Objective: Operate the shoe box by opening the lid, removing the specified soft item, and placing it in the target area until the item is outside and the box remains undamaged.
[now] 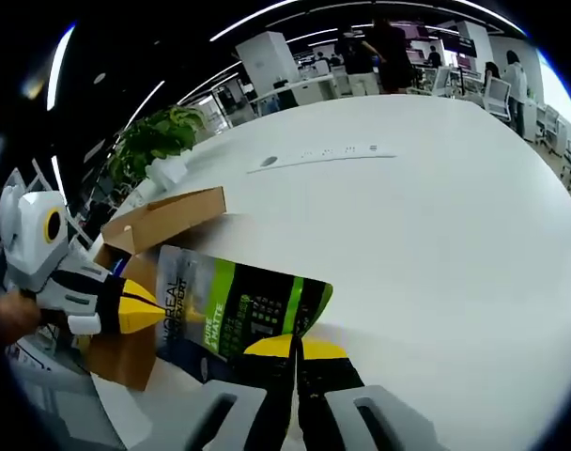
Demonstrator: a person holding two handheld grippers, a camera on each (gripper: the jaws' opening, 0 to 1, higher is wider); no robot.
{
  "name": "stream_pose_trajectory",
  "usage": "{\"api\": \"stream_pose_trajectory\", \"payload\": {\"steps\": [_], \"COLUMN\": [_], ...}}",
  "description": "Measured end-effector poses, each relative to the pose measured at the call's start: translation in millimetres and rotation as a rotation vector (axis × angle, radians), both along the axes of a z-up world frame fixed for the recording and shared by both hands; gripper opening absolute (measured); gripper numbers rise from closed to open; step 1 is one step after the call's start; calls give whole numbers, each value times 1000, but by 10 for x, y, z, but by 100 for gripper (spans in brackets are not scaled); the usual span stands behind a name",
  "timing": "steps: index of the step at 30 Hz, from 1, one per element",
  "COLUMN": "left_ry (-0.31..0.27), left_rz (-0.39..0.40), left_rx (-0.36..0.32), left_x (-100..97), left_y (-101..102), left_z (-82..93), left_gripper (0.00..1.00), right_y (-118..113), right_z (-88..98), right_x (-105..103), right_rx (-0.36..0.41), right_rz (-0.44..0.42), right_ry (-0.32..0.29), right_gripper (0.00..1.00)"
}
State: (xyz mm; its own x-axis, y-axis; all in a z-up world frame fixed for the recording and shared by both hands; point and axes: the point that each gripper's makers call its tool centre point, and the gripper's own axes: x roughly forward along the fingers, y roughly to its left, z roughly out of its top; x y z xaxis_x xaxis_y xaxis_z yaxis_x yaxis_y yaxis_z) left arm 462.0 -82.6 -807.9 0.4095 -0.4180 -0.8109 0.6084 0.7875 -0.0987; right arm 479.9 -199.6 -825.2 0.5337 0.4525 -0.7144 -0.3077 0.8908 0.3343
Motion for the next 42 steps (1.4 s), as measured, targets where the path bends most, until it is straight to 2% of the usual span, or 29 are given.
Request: {"api": "stream_pose_trajectory", "payload": {"steps": [2,10,20,28,42], "left_ry": [-15,-21,-21,-17,-30], "left_rz": [-19,-15,-1,2,12], "left_rx": [16,20,0,-25,-57], "left_x": [3,22,29,12,-38], "left_y": [-10,3,16,-1,43], "left_z": [-8,-6,29,85,227], "left_gripper": [0,0,0,3,5], "right_y": [1,-1,-48,-33,24], "right_z": [-22,-109,-243,-222,-242], "right_x": [-6,13,-25,-2,14], "right_rx": [-2,-3,-34,-44,-23], "right_rz": [-2,-29,-64,-89,-154], "right_ry": [-2,-13,-2,-11,8], "right_gripper": [0,0,0,0,0]}}
